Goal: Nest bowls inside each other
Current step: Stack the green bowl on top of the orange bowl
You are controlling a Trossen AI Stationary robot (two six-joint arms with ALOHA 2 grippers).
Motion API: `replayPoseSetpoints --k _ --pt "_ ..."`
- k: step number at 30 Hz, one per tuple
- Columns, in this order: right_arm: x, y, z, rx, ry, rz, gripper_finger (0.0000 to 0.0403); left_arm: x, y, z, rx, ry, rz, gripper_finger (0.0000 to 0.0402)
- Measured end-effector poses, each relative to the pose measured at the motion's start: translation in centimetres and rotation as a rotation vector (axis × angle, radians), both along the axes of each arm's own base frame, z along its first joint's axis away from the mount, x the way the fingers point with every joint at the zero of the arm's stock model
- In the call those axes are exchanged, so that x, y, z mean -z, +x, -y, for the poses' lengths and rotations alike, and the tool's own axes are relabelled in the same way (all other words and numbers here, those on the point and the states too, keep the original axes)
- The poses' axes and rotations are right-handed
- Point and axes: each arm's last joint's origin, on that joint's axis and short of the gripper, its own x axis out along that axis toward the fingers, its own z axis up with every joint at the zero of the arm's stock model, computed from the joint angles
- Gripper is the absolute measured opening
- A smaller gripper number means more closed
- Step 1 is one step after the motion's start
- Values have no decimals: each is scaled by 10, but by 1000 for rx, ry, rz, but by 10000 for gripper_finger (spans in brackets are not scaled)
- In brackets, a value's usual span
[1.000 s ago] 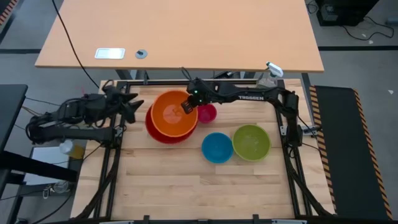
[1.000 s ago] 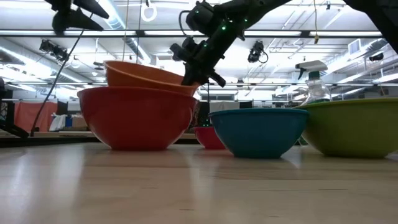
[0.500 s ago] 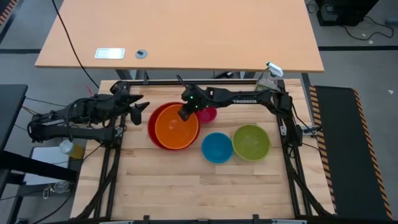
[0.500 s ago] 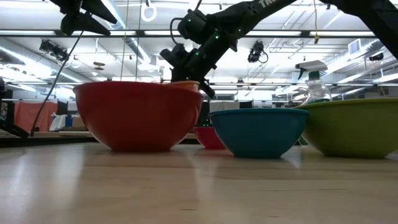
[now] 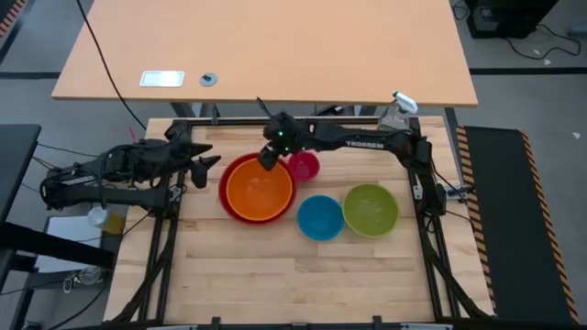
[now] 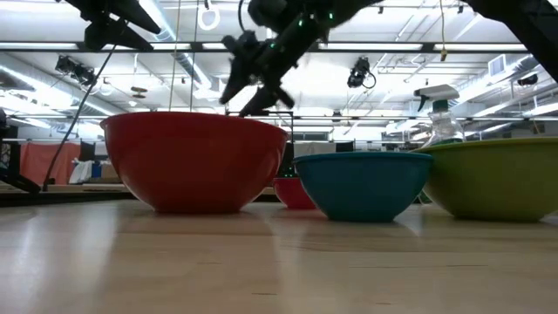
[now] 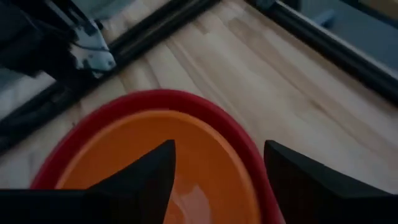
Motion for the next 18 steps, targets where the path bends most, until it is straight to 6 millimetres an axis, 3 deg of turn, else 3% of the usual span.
replayPoseSetpoints --k 3,8,13,18 --pt "-14 -15 -3 -43 4 -184 244 1 0 1 12 -20 -8 244" --pt "-18 -47 -22 -134 43 -493 229 2 -1 1 11 -23 -17 244" --pt "-18 -80 -31 -228 67 -579 210 2 -1 1 16 -12 -23 244" --pt "-6 -131 -33 -368 86 -684 202 2 -1 1 21 -4 -28 244"
